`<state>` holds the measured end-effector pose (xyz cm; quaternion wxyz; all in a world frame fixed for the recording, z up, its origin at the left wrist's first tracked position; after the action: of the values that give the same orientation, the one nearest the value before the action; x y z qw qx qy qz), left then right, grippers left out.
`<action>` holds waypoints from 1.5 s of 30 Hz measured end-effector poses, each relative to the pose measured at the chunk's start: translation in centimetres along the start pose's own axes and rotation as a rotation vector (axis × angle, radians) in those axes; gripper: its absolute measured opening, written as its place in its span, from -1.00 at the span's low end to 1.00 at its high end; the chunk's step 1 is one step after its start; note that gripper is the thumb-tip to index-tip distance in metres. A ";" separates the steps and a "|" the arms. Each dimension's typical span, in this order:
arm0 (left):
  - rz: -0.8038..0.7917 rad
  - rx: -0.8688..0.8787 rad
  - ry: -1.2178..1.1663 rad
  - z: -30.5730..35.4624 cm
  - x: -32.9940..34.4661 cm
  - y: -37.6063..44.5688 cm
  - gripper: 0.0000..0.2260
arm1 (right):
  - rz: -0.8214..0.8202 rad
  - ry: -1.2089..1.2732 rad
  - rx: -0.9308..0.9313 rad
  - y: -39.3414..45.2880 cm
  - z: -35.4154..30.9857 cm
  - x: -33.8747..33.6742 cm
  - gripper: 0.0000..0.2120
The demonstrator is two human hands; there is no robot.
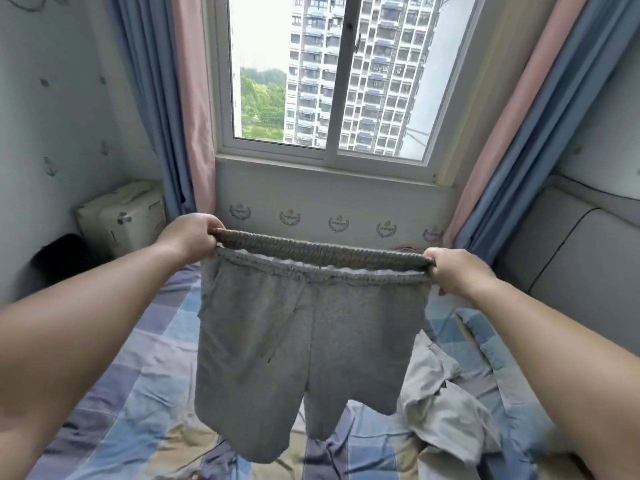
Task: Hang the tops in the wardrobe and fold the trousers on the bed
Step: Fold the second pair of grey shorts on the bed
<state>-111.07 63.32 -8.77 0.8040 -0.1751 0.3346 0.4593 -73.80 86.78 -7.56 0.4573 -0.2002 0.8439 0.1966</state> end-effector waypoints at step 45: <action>-0.344 -0.156 -0.037 -5.9 19.8 -2.5 -0.83 | -0.394 0.116 0.395 -0.3 16.6 10.5 -0.79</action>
<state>-104.11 70.82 -26.84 0.8606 -0.2831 0.2484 0.3429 -67.43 93.42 -24.89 0.4677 -0.2784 0.8355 -0.0759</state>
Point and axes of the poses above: each hand's wrist, its own y-axis towards the middle knuckle, its own x-axis out of the palm, z = x × y, the point moved 4 cm from there along y, towards the middle knuckle, and after that the axes turned 12 degrees about -x, right-handed, at the moved point
